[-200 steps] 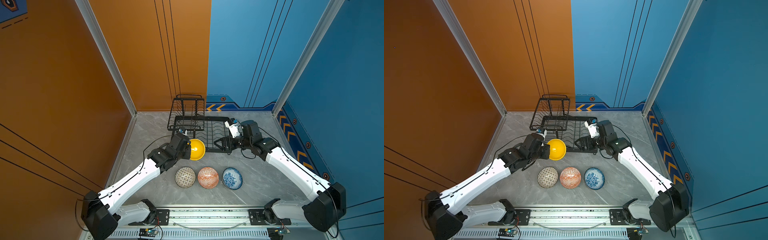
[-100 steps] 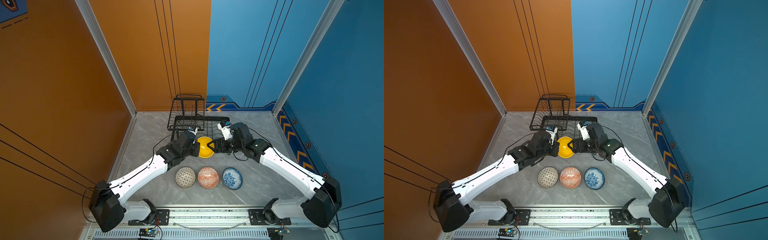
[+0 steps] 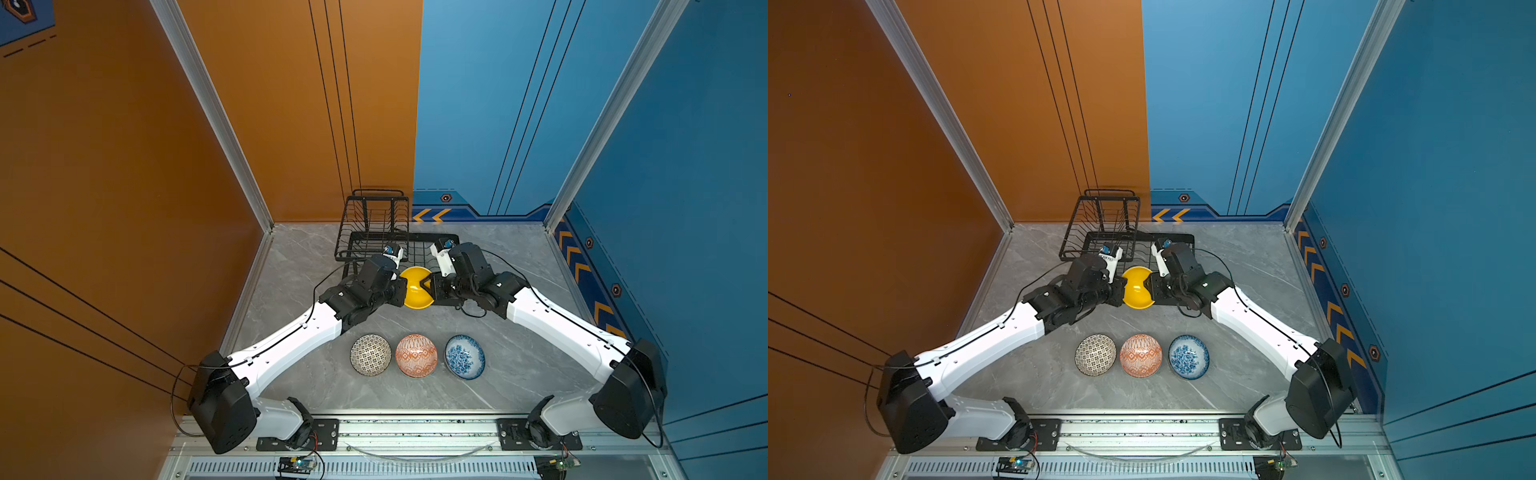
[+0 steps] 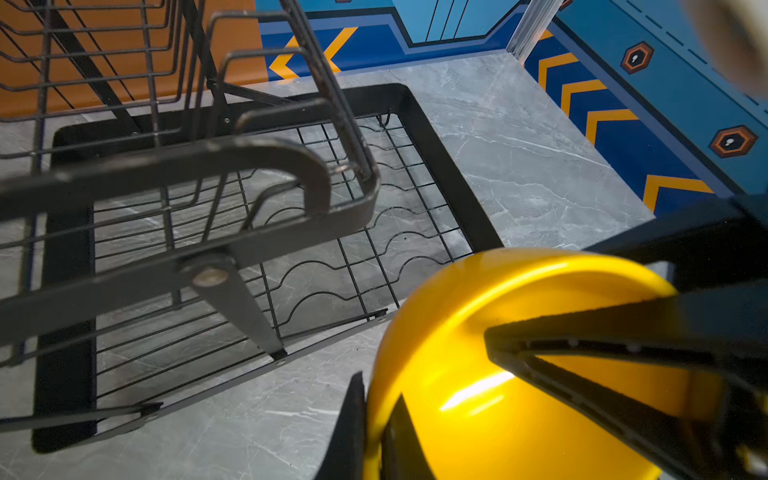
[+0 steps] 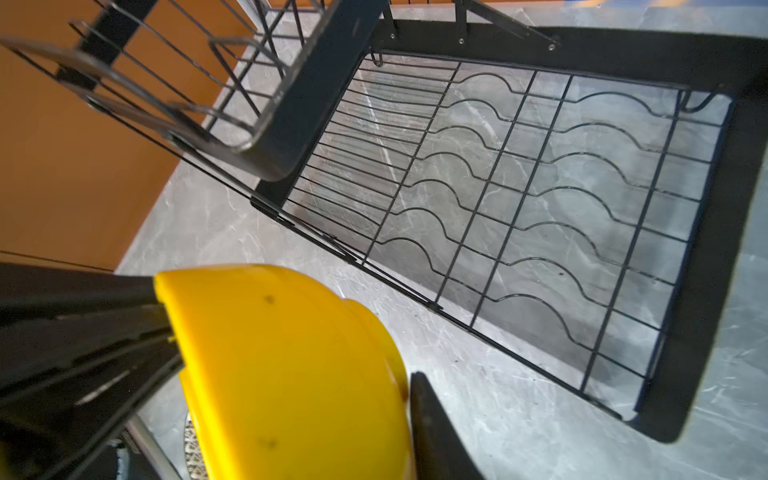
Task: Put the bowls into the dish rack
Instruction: 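Lift the yellow bowl with the left gripper toward the right gripper, then grasp the yellow bowl rim with the right gripper while the left gripper releases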
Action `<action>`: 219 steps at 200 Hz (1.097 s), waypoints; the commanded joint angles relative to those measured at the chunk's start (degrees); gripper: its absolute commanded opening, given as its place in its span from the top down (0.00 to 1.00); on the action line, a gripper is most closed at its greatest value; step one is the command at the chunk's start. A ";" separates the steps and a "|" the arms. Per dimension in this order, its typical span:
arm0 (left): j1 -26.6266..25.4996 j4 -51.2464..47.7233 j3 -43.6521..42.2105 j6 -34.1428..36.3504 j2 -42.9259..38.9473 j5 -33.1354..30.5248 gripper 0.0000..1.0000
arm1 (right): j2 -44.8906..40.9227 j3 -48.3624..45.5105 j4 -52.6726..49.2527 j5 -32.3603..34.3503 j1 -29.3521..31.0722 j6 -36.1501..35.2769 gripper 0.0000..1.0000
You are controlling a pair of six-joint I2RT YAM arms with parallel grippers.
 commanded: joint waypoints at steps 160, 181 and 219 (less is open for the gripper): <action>6.22 -7.83 -2.75 2.13 -8.16 4.27 0.02 | -2.43 -3.72 8.96 8.08 -4.96 -22.58 1.00; 7.50 -8.22 -3.57 1.80 -9.07 5.10 0.02 | -2.67 -5.00 13.64 10.67 -4.98 -29.47 1.00; 9.41 -8.57 -4.94 1.34 -10.10 6.12 0.02 | -2.18 -8.17 24.85 17.27 -4.01 -43.11 1.00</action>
